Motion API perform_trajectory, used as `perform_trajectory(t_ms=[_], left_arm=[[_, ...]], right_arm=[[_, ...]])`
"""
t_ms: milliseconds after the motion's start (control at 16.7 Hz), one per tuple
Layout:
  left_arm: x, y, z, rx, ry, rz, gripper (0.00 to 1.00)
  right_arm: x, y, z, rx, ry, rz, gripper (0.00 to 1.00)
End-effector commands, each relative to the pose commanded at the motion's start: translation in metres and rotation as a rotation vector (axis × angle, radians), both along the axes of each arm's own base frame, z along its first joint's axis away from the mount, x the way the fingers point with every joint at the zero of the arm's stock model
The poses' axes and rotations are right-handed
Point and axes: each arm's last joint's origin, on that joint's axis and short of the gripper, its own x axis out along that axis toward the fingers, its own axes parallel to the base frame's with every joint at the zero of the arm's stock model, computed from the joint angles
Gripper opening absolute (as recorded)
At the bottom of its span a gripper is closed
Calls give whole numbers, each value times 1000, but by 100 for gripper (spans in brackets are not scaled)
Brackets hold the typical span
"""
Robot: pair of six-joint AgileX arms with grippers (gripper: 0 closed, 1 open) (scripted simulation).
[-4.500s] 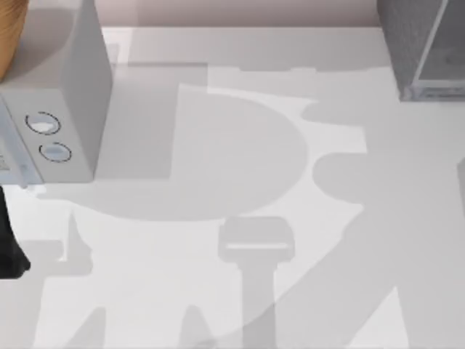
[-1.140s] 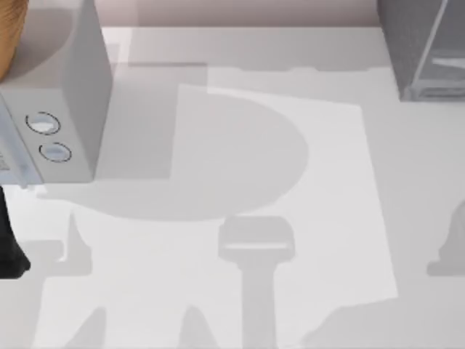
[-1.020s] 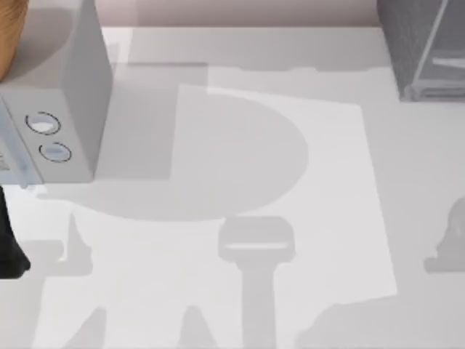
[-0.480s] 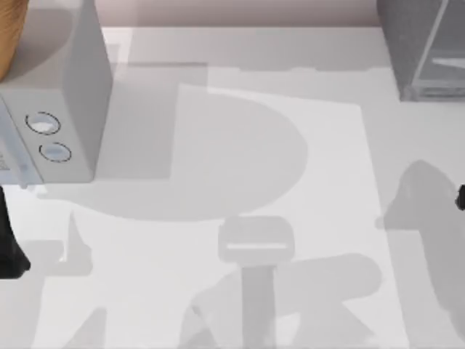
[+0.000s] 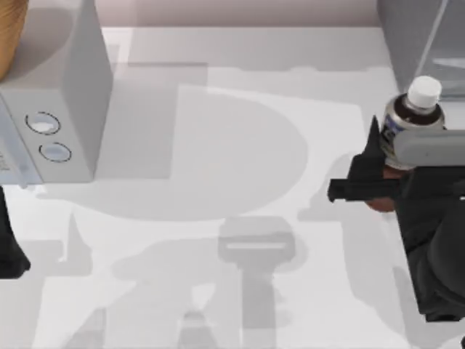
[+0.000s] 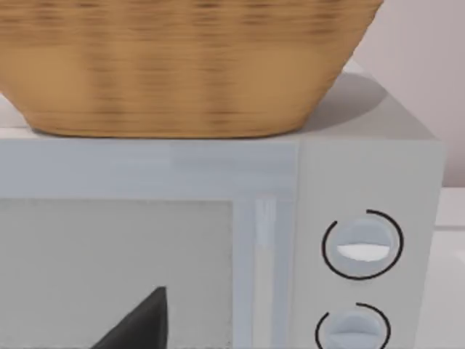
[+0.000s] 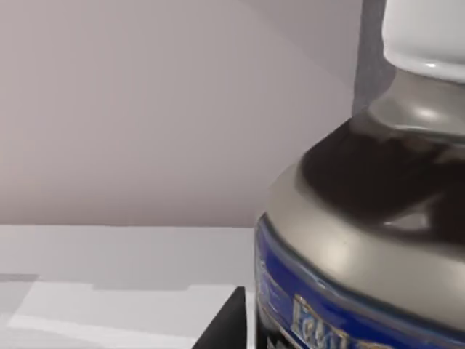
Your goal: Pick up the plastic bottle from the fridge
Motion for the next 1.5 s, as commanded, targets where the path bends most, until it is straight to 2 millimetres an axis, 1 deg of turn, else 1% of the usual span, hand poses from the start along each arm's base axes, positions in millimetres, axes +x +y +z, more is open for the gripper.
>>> perform_trajectory(t_ms=[180, 360, 720, 900, 1080, 1200, 1320, 1500], left_arm=[[0, 0, 0, 0, 0, 0, 100], [0, 0, 0, 0, 0, 0, 100], [0, 0, 0, 0, 0, 0, 100], [0, 0, 0, 0, 0, 0, 100], [0, 0, 0, 0, 0, 0, 100], [0, 0, 0, 0, 0, 0, 100], [0, 0, 0, 0, 0, 0, 100], [0, 0, 0, 0, 0, 0, 100]], right_arm=[[-4, 27, -17, -6, 5, -2, 0], [-7, 39, -26, -8, 6, -3, 0], [-6, 38, -28, -12, 10, -6, 0], [7, 37, -37, -22, 15, -21, 0], [27, 40, -57, -28, 22, -14, 0], [39, 40, -65, -16, 14, -7, 0], [44, 40, -67, -8, 6, -3, 0], [44, 40, -67, -8, 6, -3, 0]])
